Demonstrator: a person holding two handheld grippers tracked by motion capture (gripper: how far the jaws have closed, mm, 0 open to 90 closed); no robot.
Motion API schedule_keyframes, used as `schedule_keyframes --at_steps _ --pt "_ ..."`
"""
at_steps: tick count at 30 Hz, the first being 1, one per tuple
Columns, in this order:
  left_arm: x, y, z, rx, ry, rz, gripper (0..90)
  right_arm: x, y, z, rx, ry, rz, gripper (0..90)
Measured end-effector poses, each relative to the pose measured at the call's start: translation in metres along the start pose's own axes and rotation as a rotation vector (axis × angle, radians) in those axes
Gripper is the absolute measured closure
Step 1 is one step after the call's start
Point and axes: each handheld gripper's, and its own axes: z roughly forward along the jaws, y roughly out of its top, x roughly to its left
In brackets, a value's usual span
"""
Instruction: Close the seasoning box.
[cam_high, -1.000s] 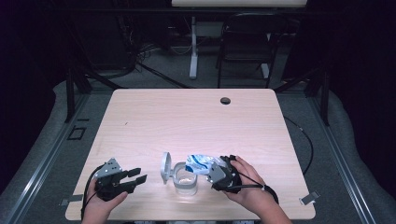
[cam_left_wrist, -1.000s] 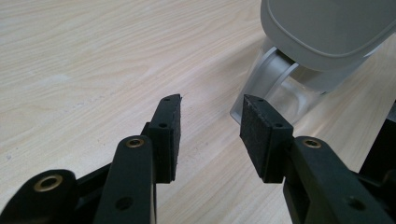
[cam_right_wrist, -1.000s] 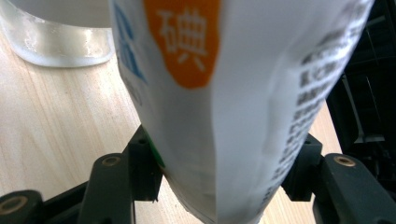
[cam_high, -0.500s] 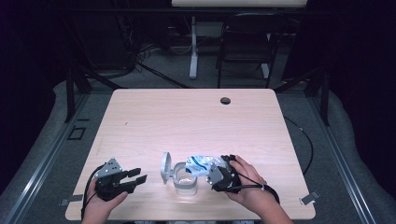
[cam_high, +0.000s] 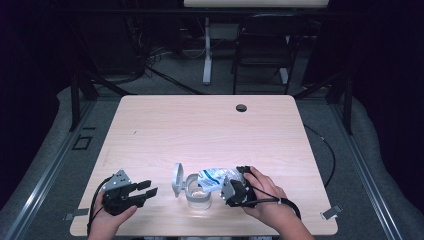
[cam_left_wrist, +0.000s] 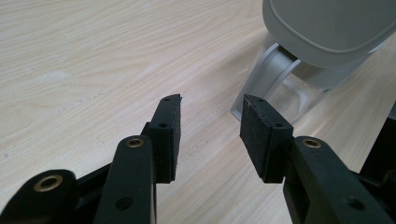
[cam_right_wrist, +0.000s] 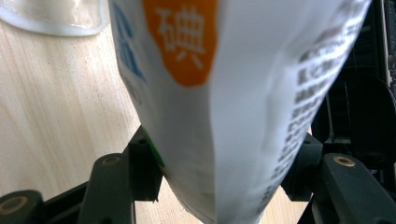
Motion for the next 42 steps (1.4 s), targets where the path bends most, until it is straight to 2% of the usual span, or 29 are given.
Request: schedule_keyframes --at_steps 17,32,35,37,42 --pt "0.002 0.000 -0.001 0.007 0.002 0.003 58.6 -0.001 0.004 0.001 0.034 -0.016 -0.045 43.0" --pt "0.001 0.000 -0.001 0.009 0.005 -0.001 58.6 -0.003 0.008 -0.002 0.086 -0.044 -0.119 43.2" --pt "0.002 0.000 -0.001 0.012 0.005 0.004 58.6 -0.004 0.008 -0.003 0.077 -0.049 -0.141 43.2" --pt "0.002 0.000 -0.001 0.011 0.005 0.004 58.6 -0.004 0.009 -0.002 0.069 -0.047 -0.138 43.3" --pt "0.002 0.000 -0.001 0.007 0.001 -0.001 58.6 -0.005 0.012 -0.005 0.098 -0.064 -0.175 43.4"
